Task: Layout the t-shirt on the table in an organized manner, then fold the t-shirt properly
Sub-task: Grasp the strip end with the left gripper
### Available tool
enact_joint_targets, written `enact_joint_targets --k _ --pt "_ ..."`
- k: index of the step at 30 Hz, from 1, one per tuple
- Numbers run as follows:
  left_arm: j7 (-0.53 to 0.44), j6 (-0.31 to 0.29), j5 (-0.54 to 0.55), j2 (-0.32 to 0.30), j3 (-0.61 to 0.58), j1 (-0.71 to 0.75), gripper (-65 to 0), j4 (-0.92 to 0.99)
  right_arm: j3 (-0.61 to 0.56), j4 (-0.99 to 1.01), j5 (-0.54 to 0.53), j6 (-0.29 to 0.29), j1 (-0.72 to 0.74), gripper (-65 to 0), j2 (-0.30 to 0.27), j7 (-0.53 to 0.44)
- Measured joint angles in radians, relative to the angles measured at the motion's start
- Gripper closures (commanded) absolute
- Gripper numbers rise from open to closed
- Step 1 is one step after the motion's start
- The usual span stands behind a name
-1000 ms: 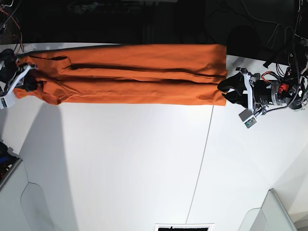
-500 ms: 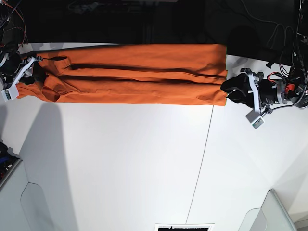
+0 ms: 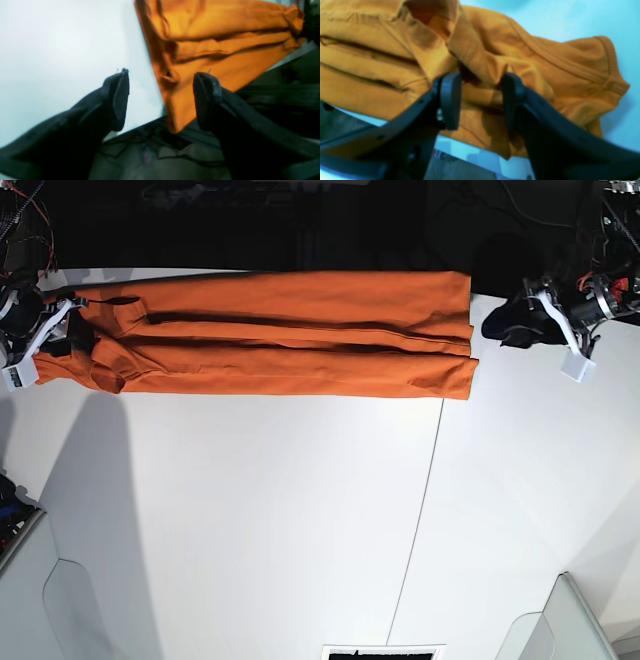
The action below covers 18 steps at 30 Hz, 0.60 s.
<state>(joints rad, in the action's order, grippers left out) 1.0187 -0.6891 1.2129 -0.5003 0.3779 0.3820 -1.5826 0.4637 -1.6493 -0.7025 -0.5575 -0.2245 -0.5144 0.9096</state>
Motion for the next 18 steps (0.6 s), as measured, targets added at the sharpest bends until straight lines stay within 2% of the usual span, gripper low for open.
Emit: enact_joint_targets --k 6,9,12,16,18 --pt "-0.119 0.000 -0.131 0.106 0.002 -0.017 -42.2 0.000 0.000 0.000 0.008 0.000 -0.011 -27.1 0.000 0.000" --pt "-0.137 0.000 -0.178 0.145 0.001 -0.014 -42.2 0.000 0.000 0.002 0.011 0.000 -0.016 -27.1 0.000 0.000" --pt "-0.158 0.000 -0.206 0.169 0.001 -0.016 -42.2 0.000 0.000 0.002 0.011 0.000 -0.014 -27.1 0.000 0.000" --pt "-0.235 0.009 -0.264 0.190 -0.021 -0.017 -42.2 0.000 0.000 0.002 0.011 0.000 -0.015 -27.0 0.000 0.000" --pt "-0.238 0.011 -0.275 0.202 -0.032 -0.027 -42.2 0.000 0.000 0.002 0.011 0.000 -0.014 -27.0 0.000 0.000"
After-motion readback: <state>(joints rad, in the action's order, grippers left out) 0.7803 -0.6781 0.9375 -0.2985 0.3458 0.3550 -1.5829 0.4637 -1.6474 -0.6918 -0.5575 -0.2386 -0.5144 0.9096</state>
